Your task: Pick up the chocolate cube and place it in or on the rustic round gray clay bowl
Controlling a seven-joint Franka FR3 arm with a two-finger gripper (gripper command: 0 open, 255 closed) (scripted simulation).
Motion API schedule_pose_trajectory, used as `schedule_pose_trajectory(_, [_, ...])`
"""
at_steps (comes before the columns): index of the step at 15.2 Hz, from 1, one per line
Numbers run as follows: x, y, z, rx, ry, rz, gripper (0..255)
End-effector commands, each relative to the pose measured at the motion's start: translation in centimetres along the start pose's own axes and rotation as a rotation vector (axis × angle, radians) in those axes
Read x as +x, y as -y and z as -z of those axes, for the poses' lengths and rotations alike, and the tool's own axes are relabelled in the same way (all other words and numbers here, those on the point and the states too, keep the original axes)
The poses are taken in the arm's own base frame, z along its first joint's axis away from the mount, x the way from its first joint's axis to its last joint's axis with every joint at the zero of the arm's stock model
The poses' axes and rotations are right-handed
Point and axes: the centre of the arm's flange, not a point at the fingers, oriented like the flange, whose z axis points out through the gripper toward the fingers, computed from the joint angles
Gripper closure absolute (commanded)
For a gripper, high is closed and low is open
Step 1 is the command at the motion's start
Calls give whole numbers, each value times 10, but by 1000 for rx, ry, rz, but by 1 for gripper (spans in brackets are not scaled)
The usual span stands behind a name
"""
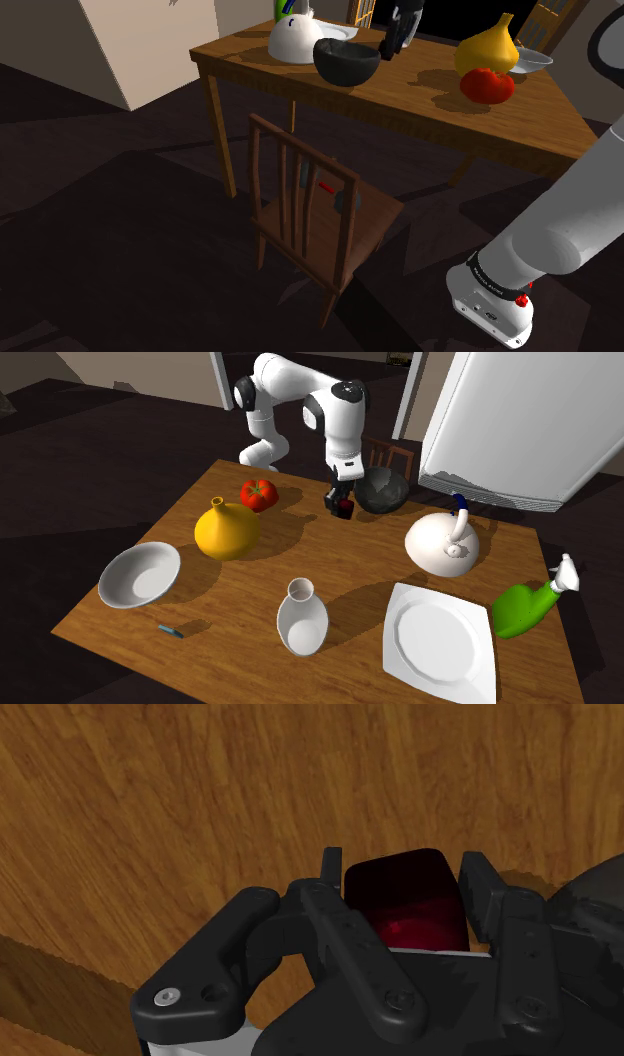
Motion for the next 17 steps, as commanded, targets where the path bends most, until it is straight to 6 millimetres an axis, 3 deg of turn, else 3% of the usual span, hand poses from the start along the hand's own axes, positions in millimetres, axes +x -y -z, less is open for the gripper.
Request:
schedule_pose_trajectory(1, [1,0,10,0,0,0,255])
schedule_pose_trajectory(17, [4,-1,94,0,0,0,255])
